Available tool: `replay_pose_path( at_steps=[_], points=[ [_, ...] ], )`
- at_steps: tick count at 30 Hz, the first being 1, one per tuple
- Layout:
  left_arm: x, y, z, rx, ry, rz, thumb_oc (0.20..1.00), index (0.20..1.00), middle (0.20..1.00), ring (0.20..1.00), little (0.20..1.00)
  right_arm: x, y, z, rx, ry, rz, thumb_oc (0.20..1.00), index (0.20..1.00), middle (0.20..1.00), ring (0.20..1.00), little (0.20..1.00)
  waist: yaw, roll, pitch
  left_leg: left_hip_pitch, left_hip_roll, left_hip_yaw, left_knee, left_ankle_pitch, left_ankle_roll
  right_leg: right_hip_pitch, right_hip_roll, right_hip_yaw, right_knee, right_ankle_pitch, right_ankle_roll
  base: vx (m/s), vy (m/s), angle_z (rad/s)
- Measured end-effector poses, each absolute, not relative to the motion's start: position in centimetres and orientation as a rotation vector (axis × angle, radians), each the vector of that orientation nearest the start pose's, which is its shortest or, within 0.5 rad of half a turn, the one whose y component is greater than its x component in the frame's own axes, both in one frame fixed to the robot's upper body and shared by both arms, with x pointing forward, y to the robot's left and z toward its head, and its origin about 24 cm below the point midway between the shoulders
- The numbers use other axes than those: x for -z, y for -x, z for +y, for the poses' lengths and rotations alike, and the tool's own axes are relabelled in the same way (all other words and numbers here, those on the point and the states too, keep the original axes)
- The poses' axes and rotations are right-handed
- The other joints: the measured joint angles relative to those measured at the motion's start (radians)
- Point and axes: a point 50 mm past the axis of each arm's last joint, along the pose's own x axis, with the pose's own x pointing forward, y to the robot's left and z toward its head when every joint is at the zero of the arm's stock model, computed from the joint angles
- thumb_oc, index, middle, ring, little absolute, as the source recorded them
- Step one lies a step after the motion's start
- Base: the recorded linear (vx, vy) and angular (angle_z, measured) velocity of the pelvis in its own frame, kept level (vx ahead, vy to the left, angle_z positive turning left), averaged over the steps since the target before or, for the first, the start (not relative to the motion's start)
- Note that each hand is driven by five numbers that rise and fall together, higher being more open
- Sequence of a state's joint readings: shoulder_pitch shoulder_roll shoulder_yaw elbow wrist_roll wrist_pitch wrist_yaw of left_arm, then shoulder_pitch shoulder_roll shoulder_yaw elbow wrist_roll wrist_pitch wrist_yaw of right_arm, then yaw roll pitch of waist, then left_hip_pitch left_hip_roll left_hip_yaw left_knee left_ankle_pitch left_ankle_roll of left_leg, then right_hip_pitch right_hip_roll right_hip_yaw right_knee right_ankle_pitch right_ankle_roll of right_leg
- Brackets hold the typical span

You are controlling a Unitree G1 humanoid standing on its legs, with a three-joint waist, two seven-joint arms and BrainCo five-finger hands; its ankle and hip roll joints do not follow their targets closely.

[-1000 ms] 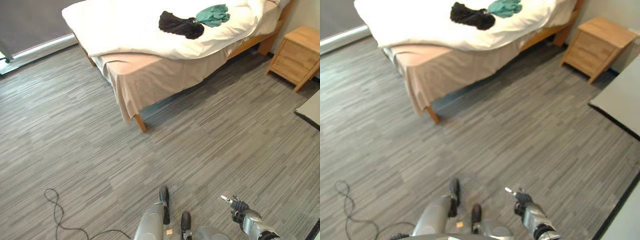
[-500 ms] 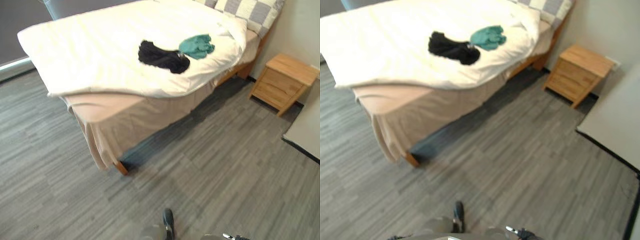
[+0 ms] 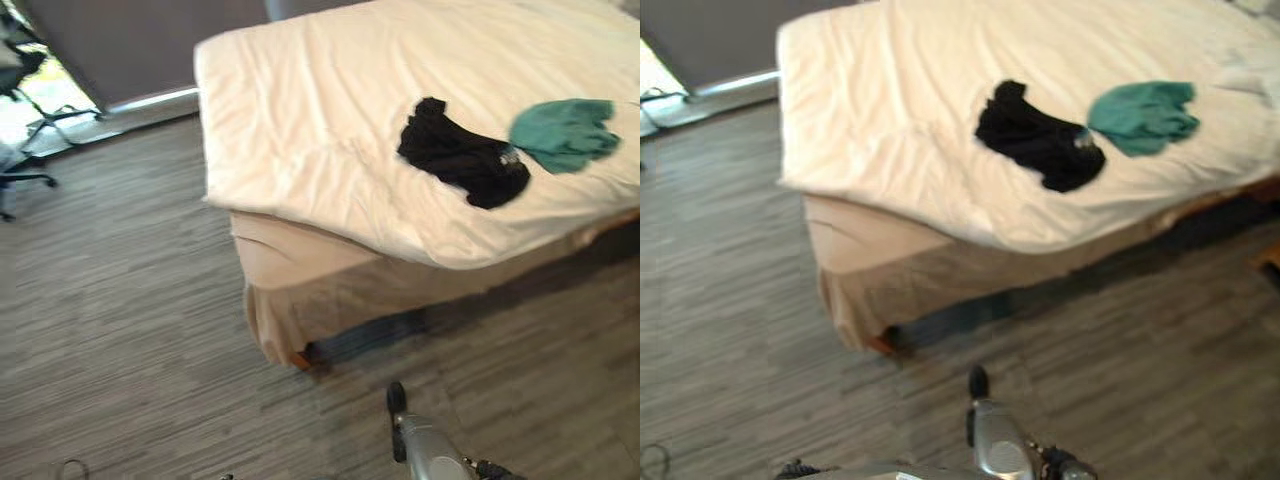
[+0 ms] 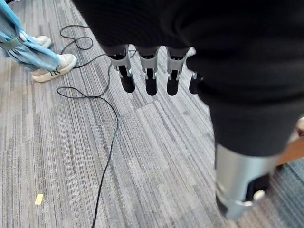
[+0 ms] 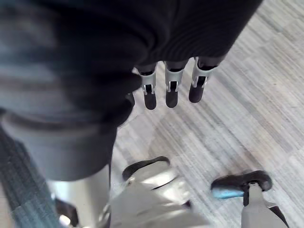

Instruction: Tidy up the quilt and then pick up the clothes from the bed and put them into the laundry hamper.

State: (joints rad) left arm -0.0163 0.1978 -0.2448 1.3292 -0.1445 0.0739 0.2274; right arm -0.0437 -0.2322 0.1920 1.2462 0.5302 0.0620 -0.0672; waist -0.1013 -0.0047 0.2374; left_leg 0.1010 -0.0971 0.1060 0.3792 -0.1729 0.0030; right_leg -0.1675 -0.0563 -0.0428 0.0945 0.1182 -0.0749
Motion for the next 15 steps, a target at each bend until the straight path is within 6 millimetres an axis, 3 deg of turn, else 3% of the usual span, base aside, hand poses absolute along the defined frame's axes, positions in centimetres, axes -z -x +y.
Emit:
replay_pose_path(
  at_steps=[2,4,6,7,8,11,13,15],
  points=[
    [16.6,-8.4,22.5,-0.224,-0.376,1.311,1.0,1.0,1.0,1.0,1.0,15.8,-10.6,-23.7,0.361,-0.099,1.186,1.0,1.0,1.0,1.0,1.0,-0.031,0.0,0.004,-0.061,0.126,0.137,-0.049,-0.007,-0.032,0.063,-0.006,-0.087,-0.059,-0.011,-0.018,0.1,0.081,0.86],
    [16.2,-10.0,22.3,-0.248,-0.366,1.258,1.0,1.0,1.0,1.0,1.0,14.9,-12.5,-24.7,0.376,-0.088,1.115,1.0,1.0,1.0,1.0,1.0,-0.03,-0.013,0.018,-0.099,0.186,0.138,-0.198,0.024,-0.049,0.088,-0.004,-0.095,-0.091,-0.021,-0.019,0.17,0.083,0.36],
    [15.9,-10.9,22.4,-0.306,-0.316,1.205,1.0,1.0,1.0,1.0,1.0,14.2,-13.7,-25.3,0.371,-0.078,1.058,1.0,1.0,1.0,1.0,1.0,-0.023,-0.019,0.035,-0.101,0.213,0.091,-0.328,0.101,-0.078,0.109,0.014,-0.08,-0.121,-0.022,-0.004,0.13,0.027,-0.26],
    [15.6,-11.6,22.4,-0.347,-0.282,1.146,1.0,1.0,1.0,1.0,1.0,13.8,-14.5,-25.6,0.365,-0.075,1.017,1.0,1.0,1.0,1.0,1.0,-0.022,-0.004,0.054,-0.111,0.246,0.065,-0.36,0.164,-0.092,0.137,0.033,-0.081,-0.148,-0.015,0.001,0.18,0.071,-0.44],
    [15.4,-12.1,22.4,-0.383,-0.253,1.099,1.0,1.0,1.0,1.0,1.0,13.6,-14.8,-25.7,0.376,-0.093,1.003,1.0,1.0,1.0,1.0,1.0,-0.027,-0.008,0.07,-0.116,0.265,0.067,-0.377,0.218,-0.092,0.167,0.045,-0.074,-0.174,-0.008,0.001,0.18,0.08,-0.36],
    [14.2,-14.2,22.0,-0.449,-0.23,0.928,1.0,1.0,1.0,1.0,1.0,14.0,-13.4,-25.8,0.391,-0.137,1.027,1.0,1.0,1.0,1.0,1.0,-0.027,0.004,0.07,-0.113,0.257,0.036,-0.4,0.267,-0.082,0.19,0.053,-0.071,-0.174,-0.027,0.014,0.17,0.103,-0.08],
    [12.7,-16.4,22.2,-0.54,-0.13,0.794,1.0,1.0,1.0,1.0,1.0,14.4,-12.2,-25.7,0.392,-0.144,1.058,1.0,1.0,1.0,1.0,1.0,-0.027,0.04,0.065,-0.113,0.258,0.047,-0.397,0.325,-0.071,0.194,0.071,-0.078,-0.174,-0.038,0.032,0.14,0.094,0.15],
    [11.1,-18.6,22.6,-0.576,-0.088,0.687,1.0,1.0,1.0,1.0,1.0,14.7,-11.5,-25.3,0.386,-0.153,1.087,1.0,1.0,1.0,1.0,1.0,-0.027,0.052,0.069,-0.115,0.251,0.044,-0.417,0.316,-0.081,0.184,0.066,-0.085,-0.16,-0.05,0.049,0.12,0.06,0.27]
  ],
)
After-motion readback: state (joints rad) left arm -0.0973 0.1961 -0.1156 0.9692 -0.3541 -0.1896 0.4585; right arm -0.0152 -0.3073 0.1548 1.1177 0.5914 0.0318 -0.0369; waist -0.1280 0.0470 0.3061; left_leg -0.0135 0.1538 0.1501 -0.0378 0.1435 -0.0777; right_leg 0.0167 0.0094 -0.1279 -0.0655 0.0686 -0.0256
